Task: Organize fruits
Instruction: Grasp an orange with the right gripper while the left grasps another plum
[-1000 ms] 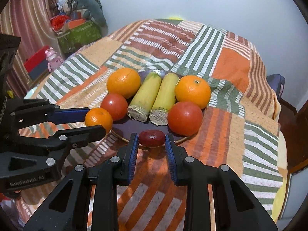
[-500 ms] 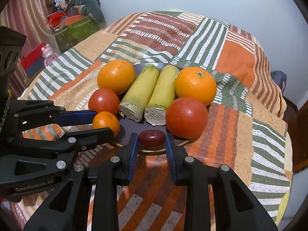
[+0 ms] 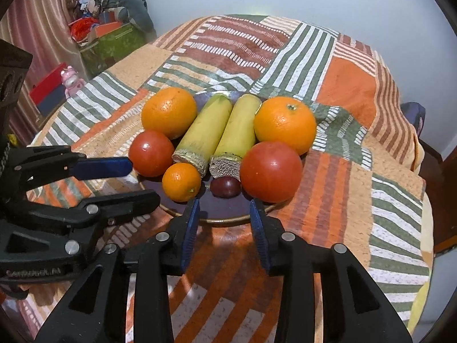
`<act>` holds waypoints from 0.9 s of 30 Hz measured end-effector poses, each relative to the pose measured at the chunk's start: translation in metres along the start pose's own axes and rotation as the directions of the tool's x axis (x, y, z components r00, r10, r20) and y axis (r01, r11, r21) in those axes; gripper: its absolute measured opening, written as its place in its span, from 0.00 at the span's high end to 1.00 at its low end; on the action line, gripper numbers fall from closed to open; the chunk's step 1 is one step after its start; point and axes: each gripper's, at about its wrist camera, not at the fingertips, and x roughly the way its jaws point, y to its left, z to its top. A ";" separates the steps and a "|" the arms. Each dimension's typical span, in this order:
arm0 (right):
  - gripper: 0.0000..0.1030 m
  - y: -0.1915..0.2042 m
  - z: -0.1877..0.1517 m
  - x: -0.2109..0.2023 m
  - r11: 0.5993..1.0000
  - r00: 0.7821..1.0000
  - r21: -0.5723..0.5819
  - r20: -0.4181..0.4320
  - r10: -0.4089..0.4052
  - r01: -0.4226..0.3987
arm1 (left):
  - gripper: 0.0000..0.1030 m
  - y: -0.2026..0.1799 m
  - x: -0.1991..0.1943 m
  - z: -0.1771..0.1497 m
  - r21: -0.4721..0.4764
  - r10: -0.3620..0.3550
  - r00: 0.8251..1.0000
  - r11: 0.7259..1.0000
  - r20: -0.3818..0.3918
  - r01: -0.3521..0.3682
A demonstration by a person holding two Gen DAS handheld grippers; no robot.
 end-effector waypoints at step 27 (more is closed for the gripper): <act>0.50 0.030 -0.068 -0.092 0.994 0.996 0.109 0.081 -0.023 0.014 | 0.43 -0.026 -0.099 -0.068 0.099 0.108 0.992 0.989 0.057 -0.114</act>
